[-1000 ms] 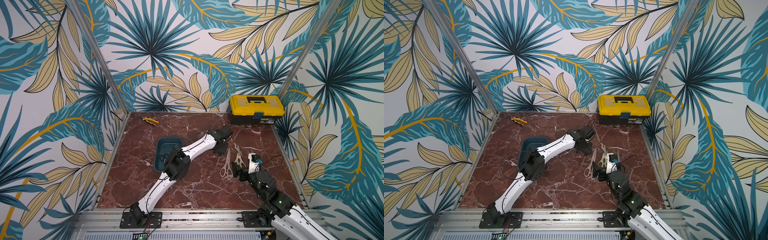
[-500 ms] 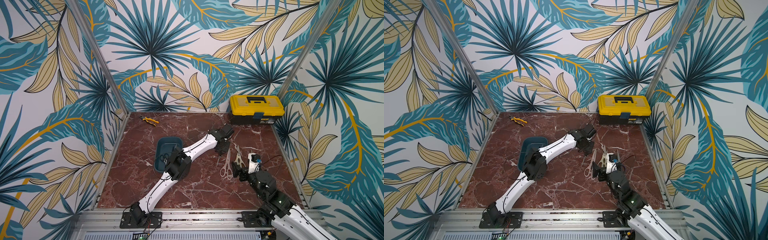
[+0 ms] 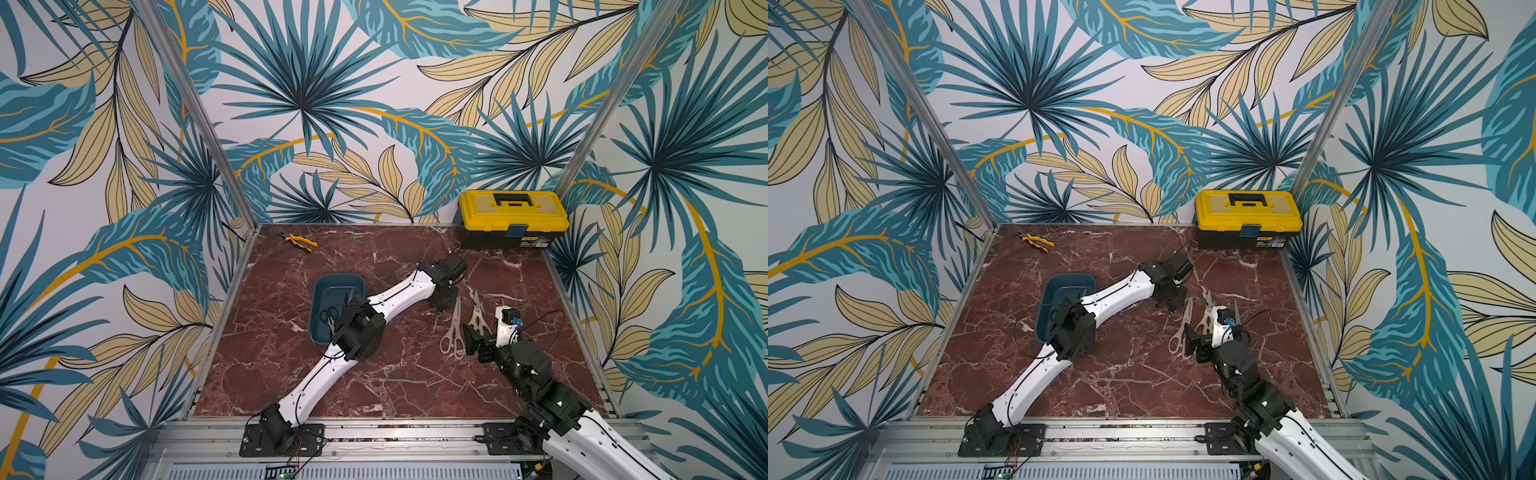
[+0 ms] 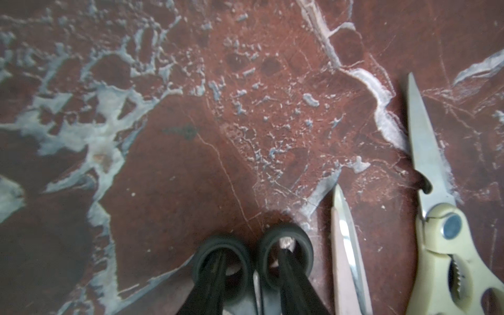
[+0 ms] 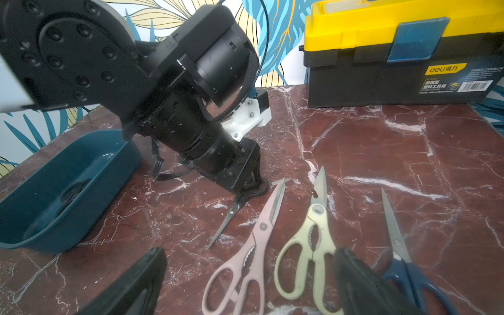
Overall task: Put the scissors into the storage box
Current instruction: Pick up the scissors from the center of the board.
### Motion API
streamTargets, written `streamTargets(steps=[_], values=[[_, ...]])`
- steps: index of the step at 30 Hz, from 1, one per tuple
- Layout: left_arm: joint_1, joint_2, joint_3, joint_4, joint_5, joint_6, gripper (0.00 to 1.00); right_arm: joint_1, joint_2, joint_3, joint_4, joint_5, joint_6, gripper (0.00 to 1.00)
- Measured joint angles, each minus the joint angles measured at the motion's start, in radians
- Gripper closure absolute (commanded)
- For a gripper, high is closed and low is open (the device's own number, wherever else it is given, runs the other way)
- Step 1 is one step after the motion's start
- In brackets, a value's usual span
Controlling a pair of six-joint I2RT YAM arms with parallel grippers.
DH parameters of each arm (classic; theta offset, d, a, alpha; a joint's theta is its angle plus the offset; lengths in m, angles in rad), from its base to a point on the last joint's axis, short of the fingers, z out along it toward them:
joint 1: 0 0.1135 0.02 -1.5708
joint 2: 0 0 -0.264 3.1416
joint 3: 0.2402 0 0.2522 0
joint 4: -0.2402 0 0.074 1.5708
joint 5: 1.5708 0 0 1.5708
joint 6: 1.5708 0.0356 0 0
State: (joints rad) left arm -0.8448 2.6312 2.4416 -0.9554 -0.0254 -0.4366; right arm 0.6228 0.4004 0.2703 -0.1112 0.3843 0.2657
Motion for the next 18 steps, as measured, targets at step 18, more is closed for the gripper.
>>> streamTargets(steps=[18], values=[[0.007,0.010,0.016,-0.040,-0.032,0.048,0.84,0.000,0.001,0.000,0.000,0.001,0.000,0.00]])
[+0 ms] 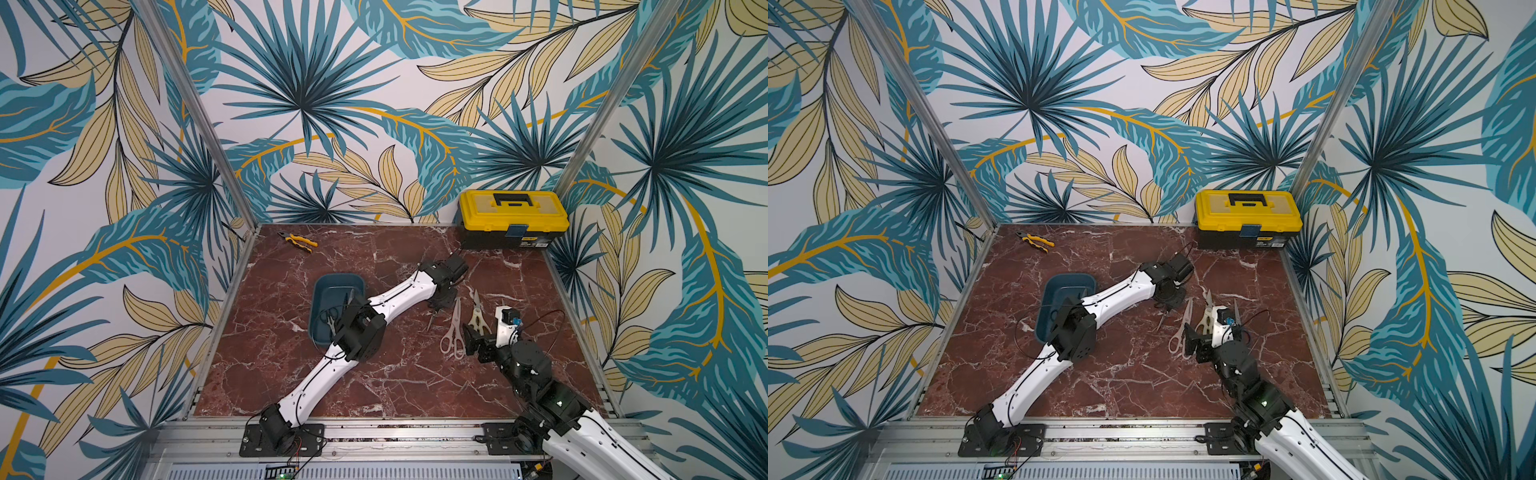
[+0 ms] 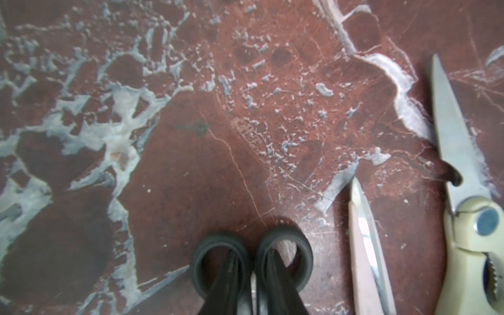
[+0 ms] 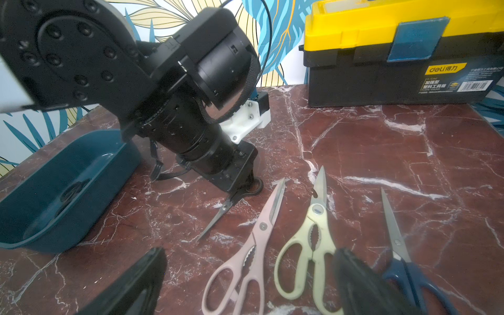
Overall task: Put the scissors into the storage box
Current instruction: Pick up the scissors from the center of the board.
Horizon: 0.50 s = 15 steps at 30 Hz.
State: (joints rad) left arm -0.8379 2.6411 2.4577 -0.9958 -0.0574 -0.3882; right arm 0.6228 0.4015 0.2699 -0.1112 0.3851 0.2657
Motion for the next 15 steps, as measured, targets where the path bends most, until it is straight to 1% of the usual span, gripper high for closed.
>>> streamTargets(steps=[1,3,7,8,11,15], values=[[0.003,-0.003,-0.006,0.000,0.009,0.000,0.85,0.000,0.000,0.000,0.000,0.000,0.000,0.00],[0.011,-0.024,-0.047,0.015,0.031,0.000,0.91,0.000,0.003,0.000,0.000,0.000,0.000,0.00],[0.031,-0.095,-0.172,0.053,0.052,0.004,0.96,0.000,0.008,0.000,0.001,-0.001,0.000,0.00],[0.037,-0.112,-0.201,0.057,0.054,0.005,0.99,0.000,0.010,0.000,0.001,-0.001,0.000,0.00],[0.056,-0.152,-0.259,0.057,0.054,0.012,1.00,0.000,0.019,0.000,0.001,-0.001,0.000,0.00],[0.072,-0.175,-0.287,0.028,0.043,0.022,1.00,0.000,0.026,0.000,0.001,-0.001,0.000,0.00]])
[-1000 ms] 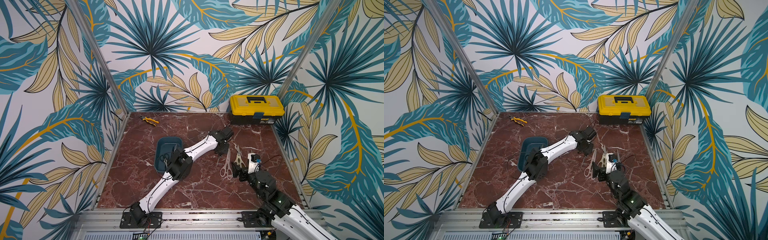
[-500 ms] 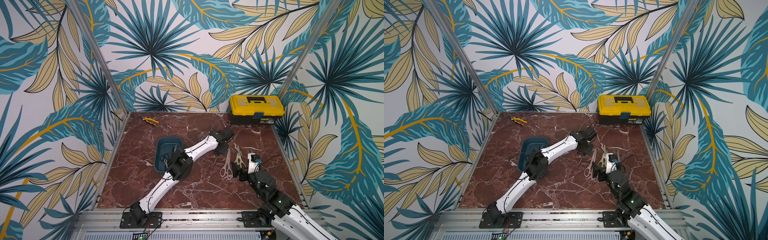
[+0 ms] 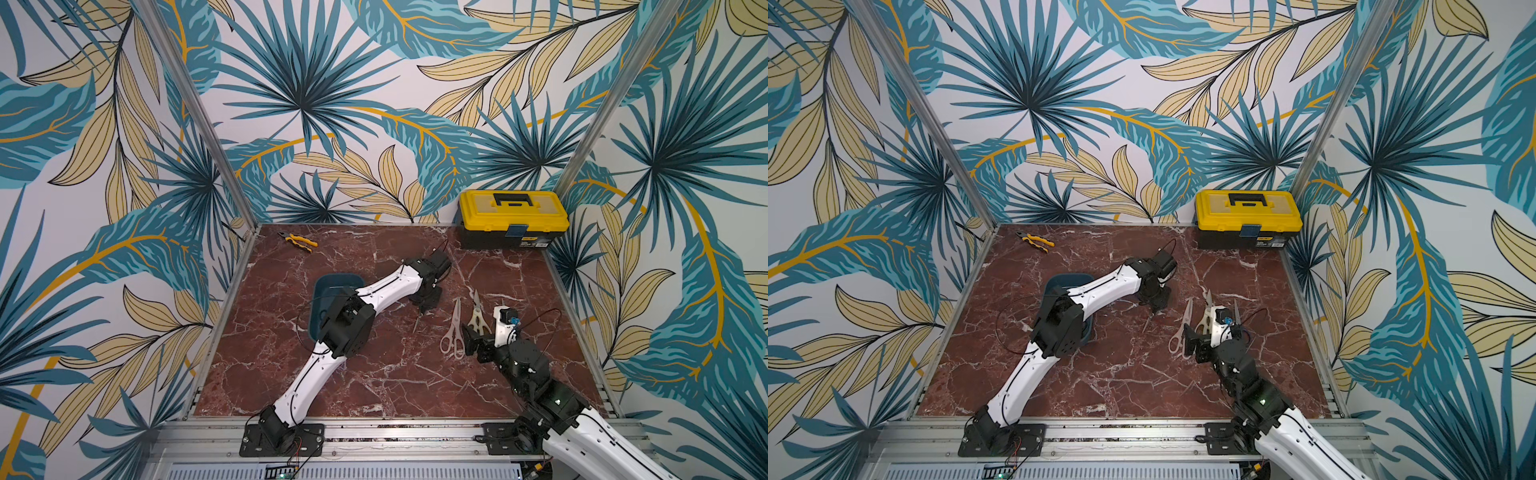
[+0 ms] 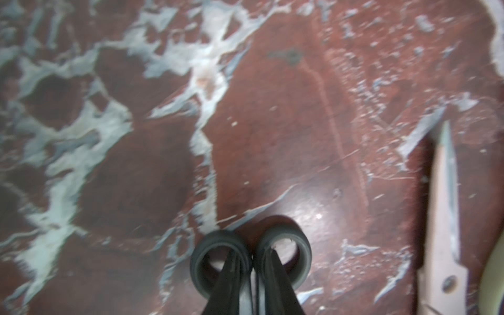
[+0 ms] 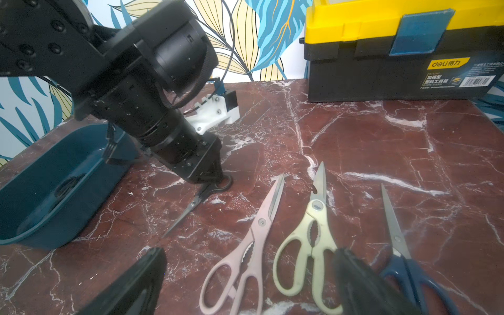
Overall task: Put the scissors into the storage box
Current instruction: Pick up the scissors from the center of the board, then place the scissors in the storage box.
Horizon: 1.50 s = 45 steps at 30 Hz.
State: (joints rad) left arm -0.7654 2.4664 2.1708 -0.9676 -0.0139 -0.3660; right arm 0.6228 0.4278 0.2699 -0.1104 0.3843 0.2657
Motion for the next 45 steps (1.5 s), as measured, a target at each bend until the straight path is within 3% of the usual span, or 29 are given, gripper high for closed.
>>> streamTargets(steps=[8,17,20,24,29,34,40,43,45], values=[[0.015,-0.069,-0.035,-0.077,-0.022,0.003,1.00,0.000,0.003,0.000,0.000,0.000,0.000,0.01],[0.062,-0.340,-0.185,-0.089,-0.043,0.003,1.00,0.000,0.051,0.000,0.016,-0.013,-0.003,0.00],[0.103,-0.455,-0.279,-0.089,-0.077,0.002,1.00,0.000,0.137,0.011,0.027,-0.019,-0.003,0.00],[0.201,-0.630,-0.462,-0.088,-0.118,0.001,1.00,0.000,0.363,0.140,-0.053,-0.036,0.011,0.01],[0.346,-0.791,-0.680,-0.067,-0.146,0.002,1.00,0.000,0.615,0.388,-0.201,-0.056,0.064,0.14],[0.387,-0.774,-0.786,-0.021,-0.137,0.003,1.00,0.000,0.767,0.517,-0.328,-0.067,0.149,0.33],[0.386,-0.687,-0.808,0.037,-0.123,0.008,0.99,0.000,0.898,0.579,-0.448,-0.124,0.277,0.37],[0.387,-0.665,-0.808,0.055,-0.121,0.011,0.89,0.000,0.958,0.585,-0.489,-0.163,0.327,0.38],[0.387,-0.660,-0.808,0.065,-0.121,0.013,0.77,0.000,1.000,0.595,-0.518,-0.179,0.350,0.39]])
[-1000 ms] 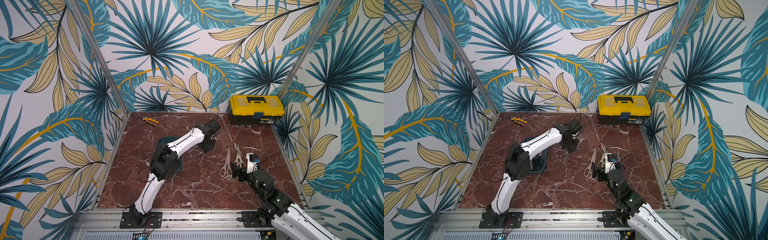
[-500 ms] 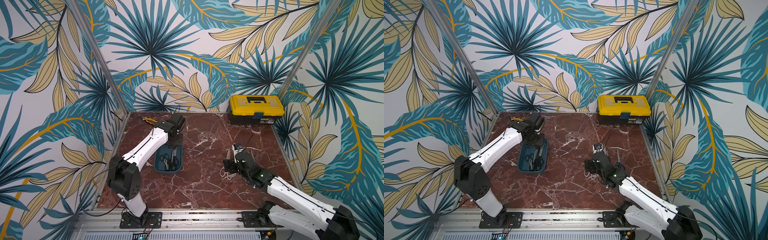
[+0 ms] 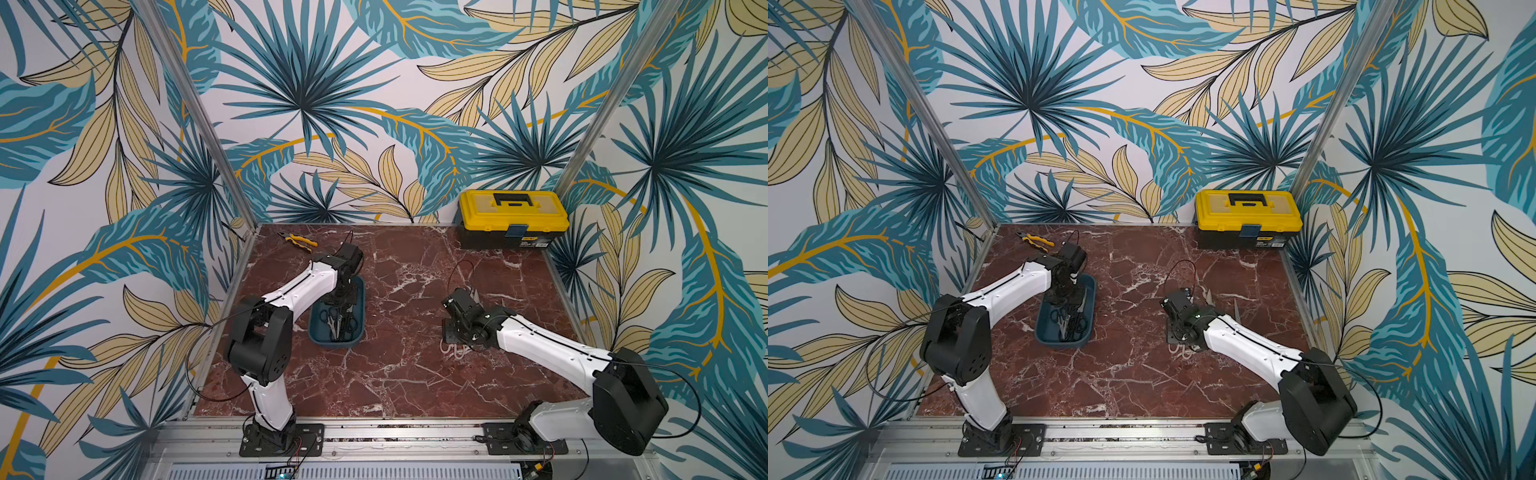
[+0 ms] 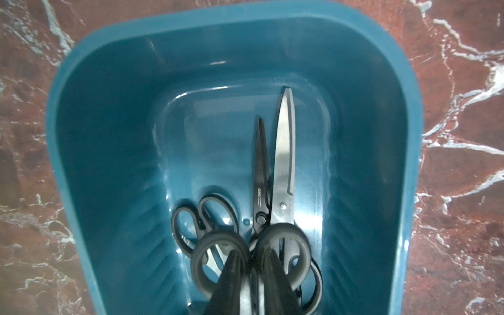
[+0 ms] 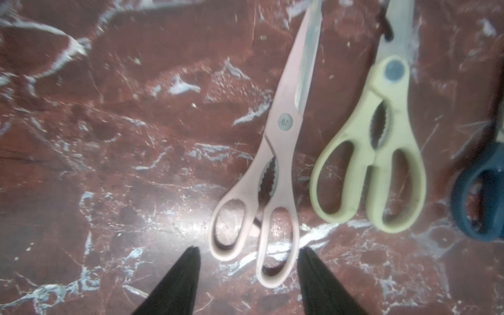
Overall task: Put the scissors into the storage box
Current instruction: Place the scissors in the storage box, then pick up the scissors from the center of the board.
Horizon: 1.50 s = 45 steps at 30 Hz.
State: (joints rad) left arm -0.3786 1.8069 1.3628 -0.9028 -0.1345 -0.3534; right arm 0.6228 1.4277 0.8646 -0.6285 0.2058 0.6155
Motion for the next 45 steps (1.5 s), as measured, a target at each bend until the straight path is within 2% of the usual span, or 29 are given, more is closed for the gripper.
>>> streamTargets(steps=[3,5,10,13,18,21,27,30,34,39,45], values=[[0.000,0.000,0.000,0.007,-0.002,0.008,0.64,0.000,0.040,0.013,-0.027,-0.017,0.022,0.39],[0.000,0.000,0.000,0.009,-0.006,0.006,0.63,0.000,0.060,0.023,-0.038,-0.024,0.031,0.39],[0.000,-0.001,0.000,0.009,-0.014,0.006,0.59,-0.012,0.130,0.045,-0.051,-0.058,0.040,0.50],[0.000,-0.013,-0.002,0.008,-0.019,0.004,0.56,-0.026,0.179,0.049,-0.052,-0.077,0.043,0.51],[0.000,-0.108,-0.009,0.013,-0.035,-0.003,0.55,-0.043,0.211,0.053,-0.053,-0.084,0.042,0.58],[0.000,-0.175,-0.009,0.029,-0.041,-0.008,0.54,-0.047,0.223,0.063,-0.054,-0.092,0.034,0.65],[0.000,-0.225,-0.052,0.082,-0.023,-0.019,0.46,-0.050,0.250,0.095,-0.061,-0.098,0.006,0.80],[-0.005,-0.260,-0.113,0.122,-0.014,-0.022,0.41,-0.053,0.258,0.105,-0.059,-0.098,-0.012,0.89],[-0.006,-0.364,-0.204,0.195,-0.026,-0.040,0.39,-0.055,0.259,0.111,-0.049,-0.100,-0.045,0.99],[0.001,-0.482,-0.286,0.304,-0.052,-0.075,0.39,-0.048,0.256,0.146,-0.038,-0.111,-0.079,1.00],[0.021,-0.517,-0.348,0.374,-0.071,-0.119,0.39,0.006,0.212,0.269,-0.045,-0.134,-0.120,1.00]])
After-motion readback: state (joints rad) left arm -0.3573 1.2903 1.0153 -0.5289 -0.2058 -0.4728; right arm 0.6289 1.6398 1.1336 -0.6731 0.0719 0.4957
